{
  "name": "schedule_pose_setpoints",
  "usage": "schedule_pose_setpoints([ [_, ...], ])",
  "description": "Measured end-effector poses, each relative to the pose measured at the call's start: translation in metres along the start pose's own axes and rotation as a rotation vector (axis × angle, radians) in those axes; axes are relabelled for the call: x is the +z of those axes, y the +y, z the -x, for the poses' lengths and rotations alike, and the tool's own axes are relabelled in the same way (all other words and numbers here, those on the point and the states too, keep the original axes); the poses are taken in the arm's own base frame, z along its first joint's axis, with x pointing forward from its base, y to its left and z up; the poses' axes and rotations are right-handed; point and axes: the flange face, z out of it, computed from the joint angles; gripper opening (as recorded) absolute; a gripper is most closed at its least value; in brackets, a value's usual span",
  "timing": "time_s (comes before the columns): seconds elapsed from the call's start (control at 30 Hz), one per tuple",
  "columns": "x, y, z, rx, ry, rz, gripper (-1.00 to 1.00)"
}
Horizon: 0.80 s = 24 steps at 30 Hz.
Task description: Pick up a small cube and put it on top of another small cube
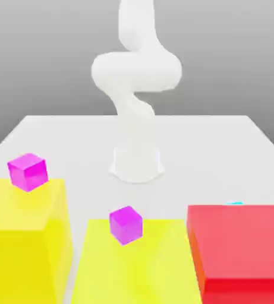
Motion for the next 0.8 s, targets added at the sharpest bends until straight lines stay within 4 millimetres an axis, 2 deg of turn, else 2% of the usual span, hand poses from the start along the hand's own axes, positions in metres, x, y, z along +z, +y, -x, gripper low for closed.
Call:
schedule_pose_setpoints([
  [0.1, 0.075, -0.013, 0.053, -0.017, -0.095, 0.061, 0.00],
  [0.2, 0.139, -0.015, 0.114, -0.038, -0.182, 0.124, 0.00],
  [0.3, 0.191, -0.004, 0.181, -0.062, -0.266, 0.191, 0.00],
  [0.4, 0.233, 0.018, 0.255, -0.090, -0.349, 0.264, 0.00],
  [0.53, 0.267, 0.067, 0.352, -0.133, -0.453, 0.369, 0.00],
  [0.6, 0.271, 0.095, 0.401, -0.170, -0.504, 0.418, 0.00],
  [0.63, 0.274, 0.111, 0.418, -0.171, -0.524, 0.447, 0.00],
  [0.67, 0.275, 0.120, 0.434, -0.190, -0.539, 0.456, 0.00],
  [0.8, 0.297, 0.137, 0.450, -0.174, -0.548, 0.470, 0.00],
])
